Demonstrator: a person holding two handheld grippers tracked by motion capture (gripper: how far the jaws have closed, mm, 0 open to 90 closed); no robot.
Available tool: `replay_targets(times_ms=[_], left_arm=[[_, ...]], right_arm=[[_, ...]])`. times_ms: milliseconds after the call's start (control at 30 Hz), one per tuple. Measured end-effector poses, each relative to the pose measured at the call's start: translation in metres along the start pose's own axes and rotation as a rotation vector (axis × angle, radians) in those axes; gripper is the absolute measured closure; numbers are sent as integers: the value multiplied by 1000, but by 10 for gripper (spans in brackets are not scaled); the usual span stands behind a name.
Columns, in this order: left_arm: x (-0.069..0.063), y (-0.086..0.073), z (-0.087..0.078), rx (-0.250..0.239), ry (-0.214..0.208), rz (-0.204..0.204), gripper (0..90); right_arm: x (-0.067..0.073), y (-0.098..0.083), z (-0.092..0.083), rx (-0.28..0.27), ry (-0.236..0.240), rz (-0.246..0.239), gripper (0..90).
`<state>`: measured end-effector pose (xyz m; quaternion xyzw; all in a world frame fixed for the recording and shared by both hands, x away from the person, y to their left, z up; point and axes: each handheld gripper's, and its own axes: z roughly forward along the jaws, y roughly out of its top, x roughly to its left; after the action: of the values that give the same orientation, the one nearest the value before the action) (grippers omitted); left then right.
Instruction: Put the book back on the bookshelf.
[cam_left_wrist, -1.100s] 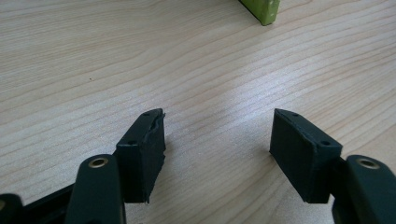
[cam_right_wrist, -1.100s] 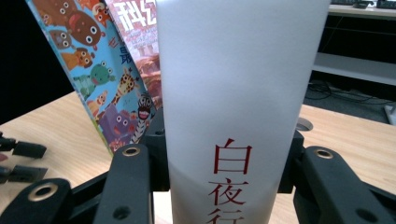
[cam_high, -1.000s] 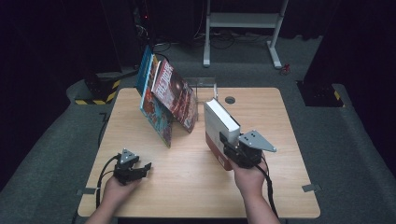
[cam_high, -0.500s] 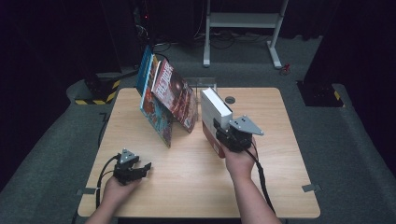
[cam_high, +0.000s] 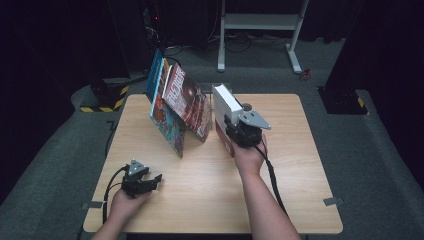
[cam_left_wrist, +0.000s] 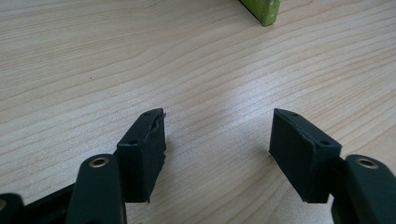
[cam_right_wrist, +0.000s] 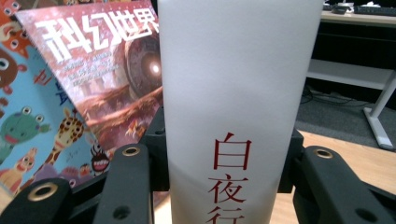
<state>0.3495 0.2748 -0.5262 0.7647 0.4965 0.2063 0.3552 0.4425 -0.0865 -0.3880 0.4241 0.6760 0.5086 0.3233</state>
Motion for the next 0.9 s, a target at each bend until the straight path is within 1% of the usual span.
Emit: replay_targets(times_ms=[100,333,500,733,900], left_arm=[[1,0,0,-1,2,4,361],[1,0,0,-3,1,2,361],[1,0,0,-2,2,3,361],[1,0,0,-4,1,1,364],[1,0,0,-6,-4,-8,365]], right_arm=[[1,6,7,-6,-14,-10,549],[1,12,24,-6,-27,7,549],[0,15,39,0,-40,6,549],[-5,22,61,-4,-66,12,549],[-10,25,74,-6,-75,26,549]])
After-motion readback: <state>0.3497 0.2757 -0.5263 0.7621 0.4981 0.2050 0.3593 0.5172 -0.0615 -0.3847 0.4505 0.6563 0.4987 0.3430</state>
